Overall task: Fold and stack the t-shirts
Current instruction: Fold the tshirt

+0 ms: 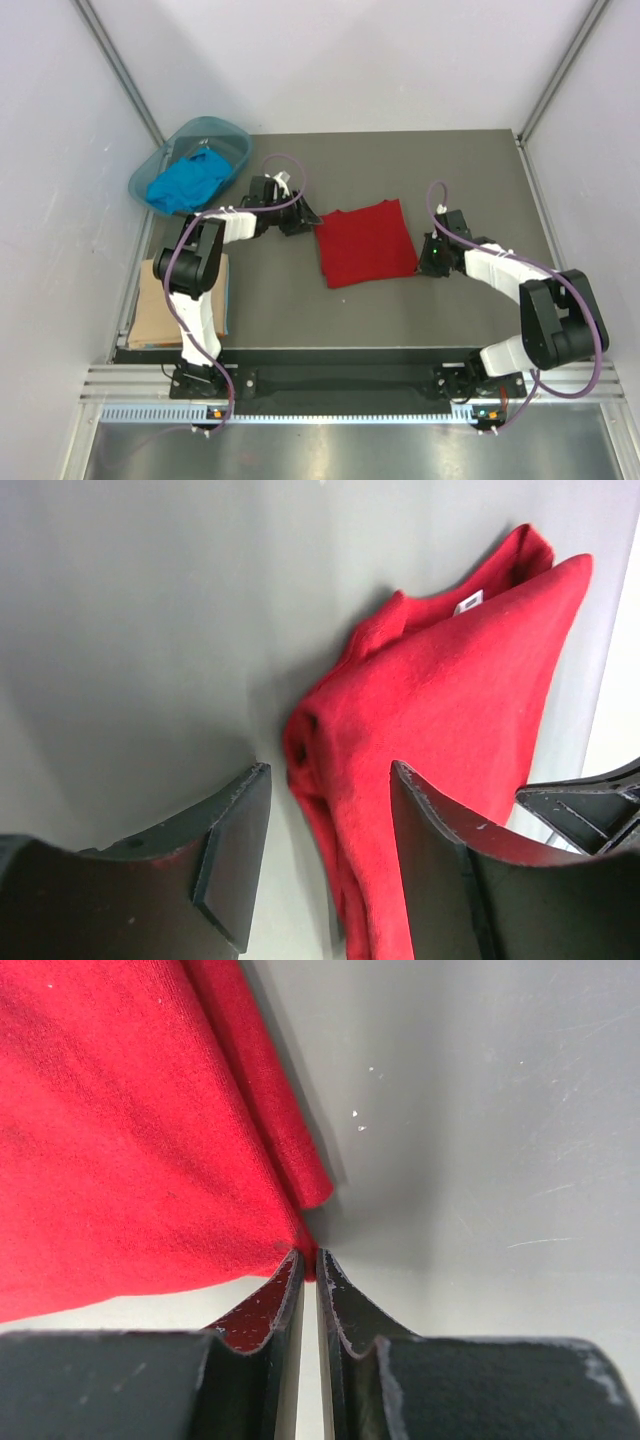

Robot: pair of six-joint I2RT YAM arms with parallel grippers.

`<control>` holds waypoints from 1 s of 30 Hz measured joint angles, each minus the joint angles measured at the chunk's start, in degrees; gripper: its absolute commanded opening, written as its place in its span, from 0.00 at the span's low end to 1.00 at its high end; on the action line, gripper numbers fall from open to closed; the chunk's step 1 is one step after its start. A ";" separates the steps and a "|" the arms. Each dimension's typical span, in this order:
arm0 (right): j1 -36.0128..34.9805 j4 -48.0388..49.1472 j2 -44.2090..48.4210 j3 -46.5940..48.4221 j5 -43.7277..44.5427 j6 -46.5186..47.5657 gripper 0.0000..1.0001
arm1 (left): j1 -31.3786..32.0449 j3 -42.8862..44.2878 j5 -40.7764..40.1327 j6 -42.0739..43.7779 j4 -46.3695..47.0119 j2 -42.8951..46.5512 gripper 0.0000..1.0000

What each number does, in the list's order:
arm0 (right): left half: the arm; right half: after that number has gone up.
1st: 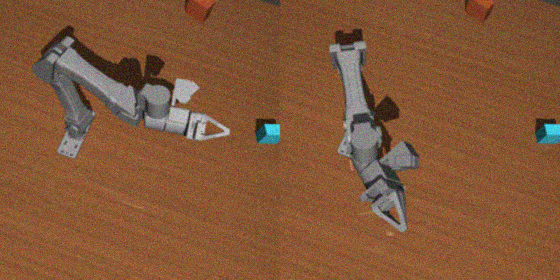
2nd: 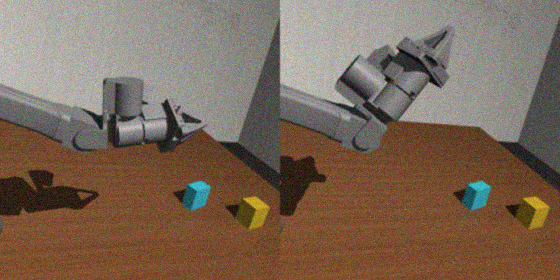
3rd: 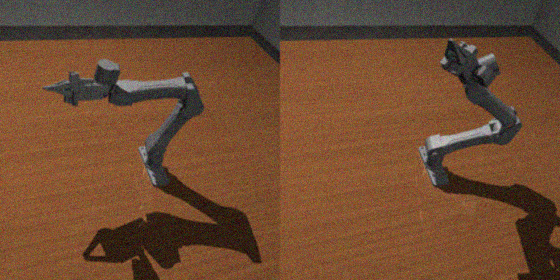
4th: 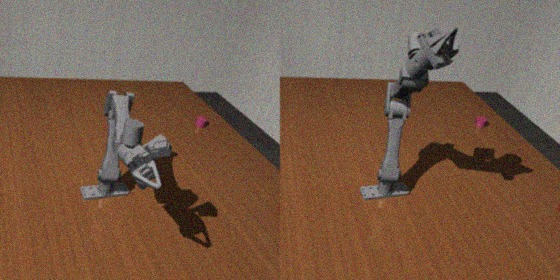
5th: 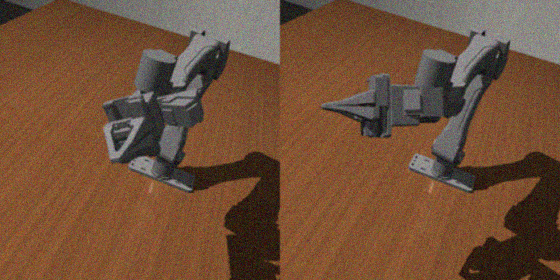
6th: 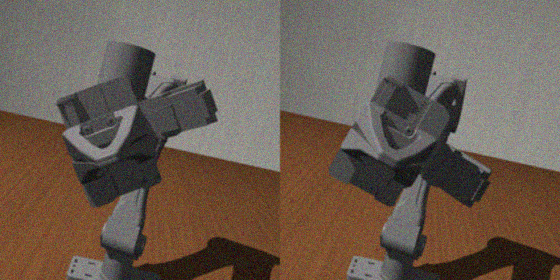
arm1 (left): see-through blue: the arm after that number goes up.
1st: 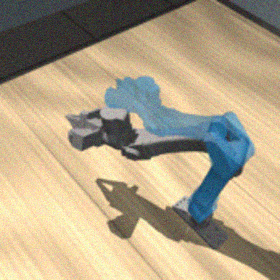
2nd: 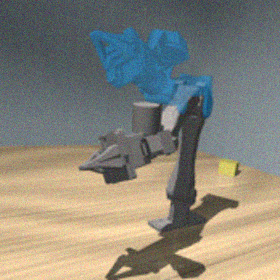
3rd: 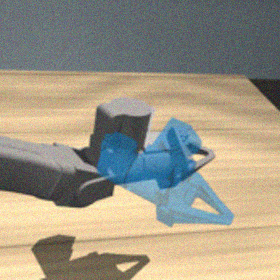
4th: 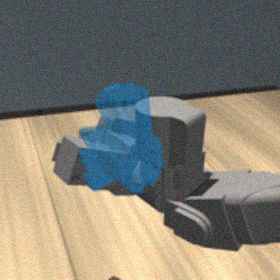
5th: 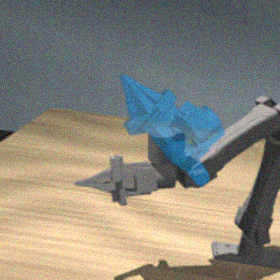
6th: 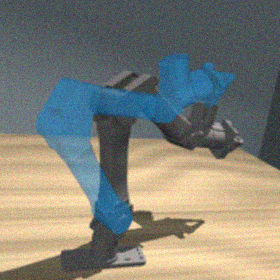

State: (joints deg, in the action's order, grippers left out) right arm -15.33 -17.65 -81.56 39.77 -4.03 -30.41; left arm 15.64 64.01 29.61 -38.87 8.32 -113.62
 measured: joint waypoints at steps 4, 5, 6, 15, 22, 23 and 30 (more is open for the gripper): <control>0.11 -0.02 -0.28 0.07 0.00 0.07 0.10 | 0.24 0.00 0.02 0.04 2.12 -0.87 0.51; 0.13 -0.02 -0.28 0.07 0.00 0.04 0.10 | 0.39 0.04 -0.07 0.07 2.51 -1.14 0.50; 0.13 -0.04 -0.28 0.09 0.00 0.04 0.10 | 0.48 0.13 -0.11 0.04 2.75 -1.31 0.50; 0.13 -1.29 -0.33 1.20 0.00 0.26 0.11 | 1.42 -0.28 -1.99 0.02 4.09 -1.22 0.55; 0.92 -1.88 -1.95 2.64 0.13 0.85 0.14 | 2.91 -1.99 -5.31 1.55 5.49 0.13 0.55; 1.09 -1.95 -2.36 3.10 0.22 0.92 0.13 | 3.19 -2.27 -5.88 1.70 5.68 0.33 0.55; 3.98 -2.86 -6.67 9.88 1.33 1.90 0.12 | 5.42 -4.72 -9.77 1.05 6.14 2.64 0.64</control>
State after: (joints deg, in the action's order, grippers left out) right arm -11.35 -20.51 -88.23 49.65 -2.70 -28.51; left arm 21.06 59.29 19.84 -37.82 14.46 -110.98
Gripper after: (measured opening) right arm 0.118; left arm 0.588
